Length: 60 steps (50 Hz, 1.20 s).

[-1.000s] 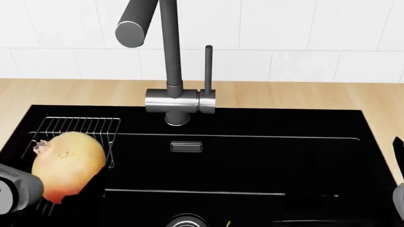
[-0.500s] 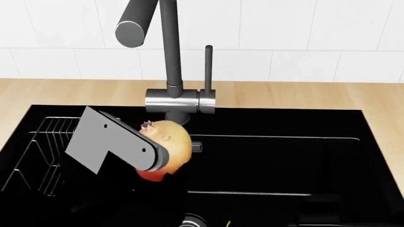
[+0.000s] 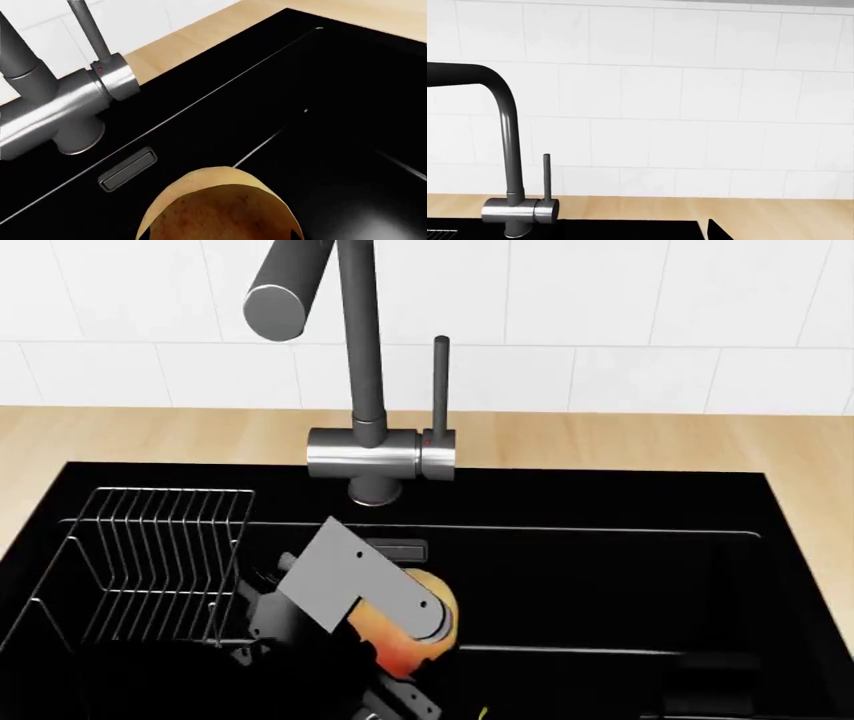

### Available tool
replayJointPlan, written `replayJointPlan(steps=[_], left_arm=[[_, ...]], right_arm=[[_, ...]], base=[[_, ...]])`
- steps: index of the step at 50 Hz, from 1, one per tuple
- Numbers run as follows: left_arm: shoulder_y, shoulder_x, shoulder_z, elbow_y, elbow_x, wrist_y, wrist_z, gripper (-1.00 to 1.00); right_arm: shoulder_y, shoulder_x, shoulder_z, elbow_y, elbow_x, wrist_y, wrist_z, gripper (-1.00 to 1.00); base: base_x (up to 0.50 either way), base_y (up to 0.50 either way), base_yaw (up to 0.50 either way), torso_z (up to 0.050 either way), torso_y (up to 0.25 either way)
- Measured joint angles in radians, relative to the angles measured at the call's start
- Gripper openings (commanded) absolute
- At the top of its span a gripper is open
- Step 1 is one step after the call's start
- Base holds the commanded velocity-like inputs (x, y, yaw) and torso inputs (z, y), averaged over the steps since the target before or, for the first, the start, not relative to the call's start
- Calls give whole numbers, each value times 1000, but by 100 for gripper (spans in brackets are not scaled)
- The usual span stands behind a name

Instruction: There is a mixed pile of frozen fruits and vegetables on the counter. Locate all the frozen vegetables and place the items in a bowl on the counter. Take all the frozen fruits and defrost them in a running sink.

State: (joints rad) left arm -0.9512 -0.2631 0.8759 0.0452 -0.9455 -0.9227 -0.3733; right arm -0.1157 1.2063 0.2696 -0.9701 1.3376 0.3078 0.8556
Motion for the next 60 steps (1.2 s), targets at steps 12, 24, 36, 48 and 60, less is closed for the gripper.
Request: replayJointPlan(steps=[12,24,36,48,60], left_arm=[[44,6,42,-73,39,43,34,-100],[68,9,67,-125,63,72,57,-100],[55,-1,54,-112,48,72,37,100],[30,-47,-21,27,-26,31,-49,100],[56,-155,-158,257,-145,10,-188,100]], right_arm=[[-15,-2,17,2,1,0,-3,100],[-18,-5,21,4,2,2,-4,100],[-1,-9,-3,12,-5,5,-7,100],[56,-27,-72,29,-15,9,-15,100],[100,-40,-120,31,-12,13,-26,100]], base=[[0,0,0,0,1],[0,0,0,0,1],[0,0,0,0,0],[0,0,0,0,0],[0,0,0,0,0]])
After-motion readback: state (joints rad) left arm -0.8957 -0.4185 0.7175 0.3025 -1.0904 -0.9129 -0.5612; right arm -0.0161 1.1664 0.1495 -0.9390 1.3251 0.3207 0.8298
